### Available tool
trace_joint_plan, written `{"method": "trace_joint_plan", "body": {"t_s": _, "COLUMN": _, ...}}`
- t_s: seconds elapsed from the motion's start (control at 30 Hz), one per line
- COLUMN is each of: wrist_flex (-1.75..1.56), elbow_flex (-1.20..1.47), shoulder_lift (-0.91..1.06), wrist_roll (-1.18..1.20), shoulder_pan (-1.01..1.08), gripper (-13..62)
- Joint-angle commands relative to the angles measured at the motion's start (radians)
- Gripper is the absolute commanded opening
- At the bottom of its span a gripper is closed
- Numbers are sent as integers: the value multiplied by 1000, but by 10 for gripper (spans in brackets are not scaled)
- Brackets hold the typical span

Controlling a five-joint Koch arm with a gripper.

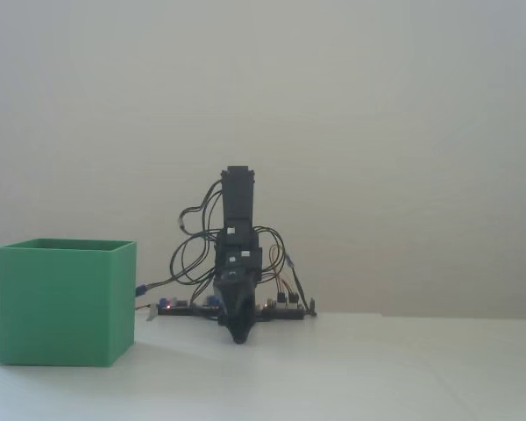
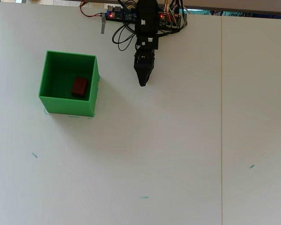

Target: Grasp a red block and put it in the green bin.

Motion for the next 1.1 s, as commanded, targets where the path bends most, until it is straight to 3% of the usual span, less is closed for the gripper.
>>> {"method": "trace_joint_plan", "body": {"t_s": 0.0, "wrist_flex": 49, "elbow_flex": 60, "shoulder_lift": 61, "wrist_roll": -11, "shoulder_pan": -12, "gripper": 336}}
{"method": "trace_joint_plan", "body": {"t_s": 1.07, "wrist_flex": 49, "elbow_flex": 60, "shoulder_lift": 61, "wrist_roll": -35, "shoulder_pan": -20, "gripper": 336}}
